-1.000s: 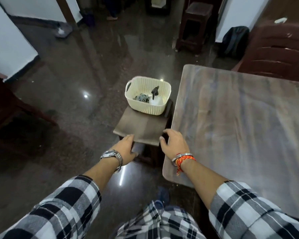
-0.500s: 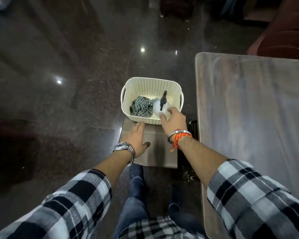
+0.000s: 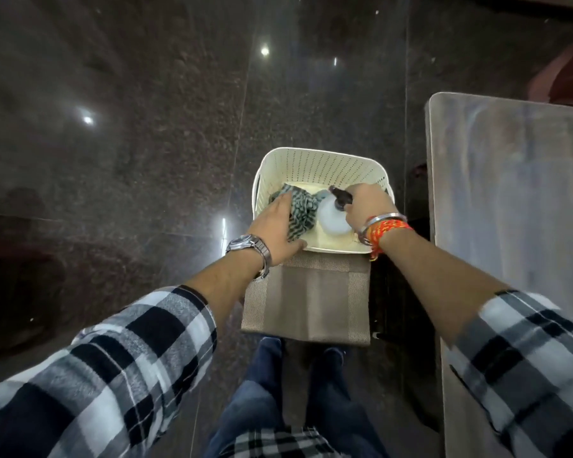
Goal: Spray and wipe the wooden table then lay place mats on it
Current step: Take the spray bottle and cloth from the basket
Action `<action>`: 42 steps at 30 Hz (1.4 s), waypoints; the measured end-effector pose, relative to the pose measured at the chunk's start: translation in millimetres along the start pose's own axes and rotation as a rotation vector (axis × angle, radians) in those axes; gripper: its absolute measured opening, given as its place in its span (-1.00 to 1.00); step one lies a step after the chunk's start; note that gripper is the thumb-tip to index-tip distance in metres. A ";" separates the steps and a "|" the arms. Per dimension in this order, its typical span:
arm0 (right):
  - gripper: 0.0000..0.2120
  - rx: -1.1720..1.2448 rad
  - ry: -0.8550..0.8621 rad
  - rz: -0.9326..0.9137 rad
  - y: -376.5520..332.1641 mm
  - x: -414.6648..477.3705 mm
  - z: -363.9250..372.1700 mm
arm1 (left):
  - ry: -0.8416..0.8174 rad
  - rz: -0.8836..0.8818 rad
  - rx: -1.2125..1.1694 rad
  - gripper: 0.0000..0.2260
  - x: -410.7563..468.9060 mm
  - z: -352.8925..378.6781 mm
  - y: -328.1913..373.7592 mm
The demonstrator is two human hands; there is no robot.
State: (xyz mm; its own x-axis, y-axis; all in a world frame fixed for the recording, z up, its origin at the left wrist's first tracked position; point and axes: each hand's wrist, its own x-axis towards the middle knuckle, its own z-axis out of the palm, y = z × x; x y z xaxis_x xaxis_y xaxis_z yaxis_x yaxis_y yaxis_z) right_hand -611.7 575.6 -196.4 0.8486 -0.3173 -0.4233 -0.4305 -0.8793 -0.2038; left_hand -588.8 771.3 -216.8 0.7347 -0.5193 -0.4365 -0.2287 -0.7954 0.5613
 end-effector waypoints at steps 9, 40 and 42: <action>-0.70 0.135 -0.246 -0.750 -43.8 -33.3 -144.0 | 0.117 0.114 -0.369 -0.69 -0.4 -44.8 50.0; -0.87 0.752 0.304 0.273 -3.0 -51.3 -8.3 | 0.073 0.049 -0.751 -0.70 -49.4 -52.5 69.0; -0.89 0.768 0.453 0.277 27.9 -90.3 -42.7 | 0.064 0.131 -0.664 -0.77 -51.1 -45.6 103.4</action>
State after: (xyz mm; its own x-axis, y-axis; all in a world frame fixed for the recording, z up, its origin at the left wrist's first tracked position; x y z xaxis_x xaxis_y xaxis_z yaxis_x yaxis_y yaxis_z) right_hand -687.2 564.6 -126.2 0.6545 -0.7312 -0.1922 -0.5833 -0.3267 -0.7436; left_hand -620.8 729.8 -104.4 0.7687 -0.5624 -0.3045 0.1073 -0.3560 0.9283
